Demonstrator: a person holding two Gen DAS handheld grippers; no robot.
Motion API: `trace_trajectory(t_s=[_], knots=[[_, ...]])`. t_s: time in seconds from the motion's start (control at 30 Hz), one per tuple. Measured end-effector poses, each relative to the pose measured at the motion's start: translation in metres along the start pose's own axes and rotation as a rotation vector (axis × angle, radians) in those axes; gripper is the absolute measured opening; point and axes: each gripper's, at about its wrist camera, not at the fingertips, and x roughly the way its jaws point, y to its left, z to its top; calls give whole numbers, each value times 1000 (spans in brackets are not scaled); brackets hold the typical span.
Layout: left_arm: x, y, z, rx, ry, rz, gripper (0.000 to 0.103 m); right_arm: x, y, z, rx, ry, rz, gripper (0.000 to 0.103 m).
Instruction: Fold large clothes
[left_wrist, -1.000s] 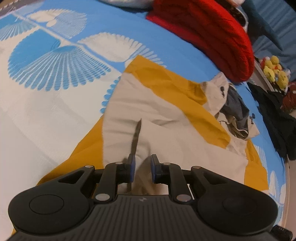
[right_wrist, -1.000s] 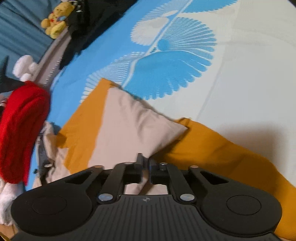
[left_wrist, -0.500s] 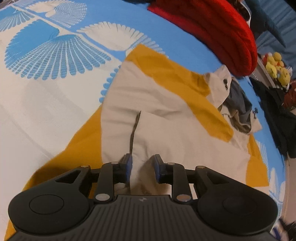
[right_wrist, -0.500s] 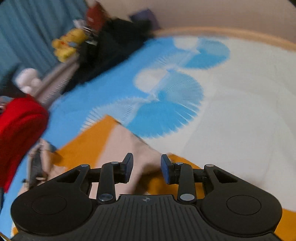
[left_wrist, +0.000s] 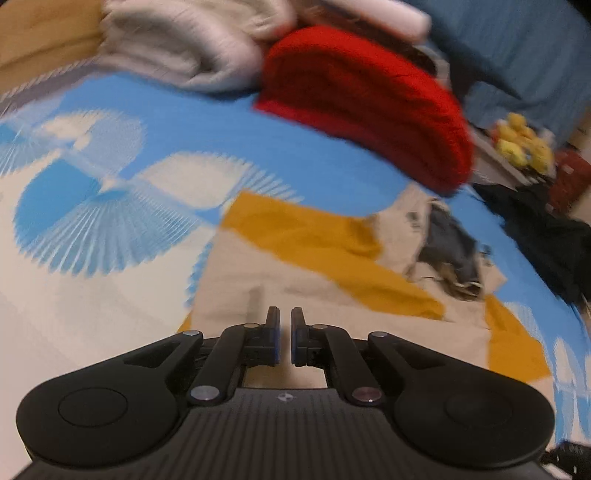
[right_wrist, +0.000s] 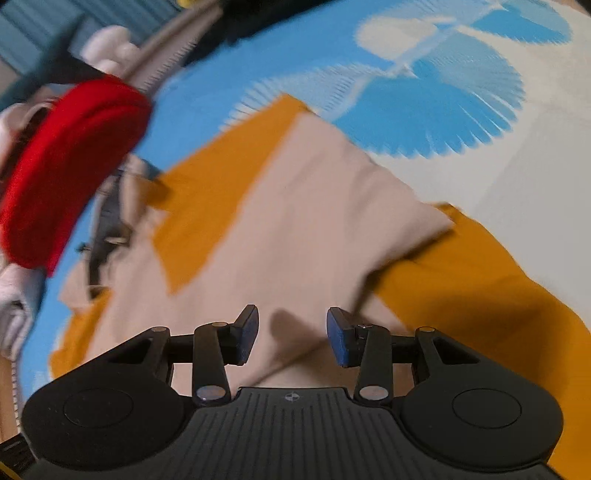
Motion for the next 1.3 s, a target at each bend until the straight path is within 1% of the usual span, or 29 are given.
trace_trajectory(t_s=[0.03, 0.07, 0.1, 0.13, 0.17, 0.2, 0.23, 0.3, 0.4, 0.6, 0.67, 0.77, 0.9, 1.03, 1.13, 1.23, 1.3], knots=[[-1, -4, -2, 22, -1, -22, 11, 2, -2, 1, 6, 11, -16, 43], [3, -7, -4, 35, 22, -51, 14, 3, -3, 1, 9, 15, -37, 43], [10, -8, -7, 35, 70, -72, 22, 0, -1, -2, 7, 10, -50, 44], [23, -7, -14, 26, 163, -78, 29, -2, 0, -2, 4, 2, -47, 44], [37, -3, -21, 13, 251, -56, 29, -6, 4, -7, 0, -8, -46, 44], [48, 1, -30, -1, 323, -11, 25, -10, 6, -7, -4, -28, -48, 44], [53, 5, -35, -17, 351, 18, 21, -15, 9, -7, -13, -56, -53, 44], [48, 2, -32, -16, 330, 20, 23, -24, 15, -8, -37, -107, -53, 44], [33, -6, -23, 9, 256, 3, 29, -36, 20, -6, -54, -167, -44, 44], [18, -18, -22, 24, 207, -6, 29, -49, 17, 0, -66, -203, -32, 44], [9, -24, -19, 38, 176, -13, 29, -57, 14, 0, -80, -212, -23, 44], [-7, -33, -17, 81, 113, -22, 29, -72, 15, -2, -132, -239, -8, 44], [-29, -50, -19, 150, 37, -46, 29, -93, 22, -7, -258, -286, 15, 44], [-48, -68, -27, 220, -21, -72, 36, -112, 24, -14, -385, -325, 30, 44], [-61, -80, -33, 281, -60, -97, 36, -120, 22, -16, -425, -342, 38, 44], [-74, -89, -38, 331, -81, -134, 36, -128, 19, -13, -424, -357, 52, 44], [-82, -96, -38, 366, -94, -142, 36, -132, 18, -9, -426, -372, 58, 44]])
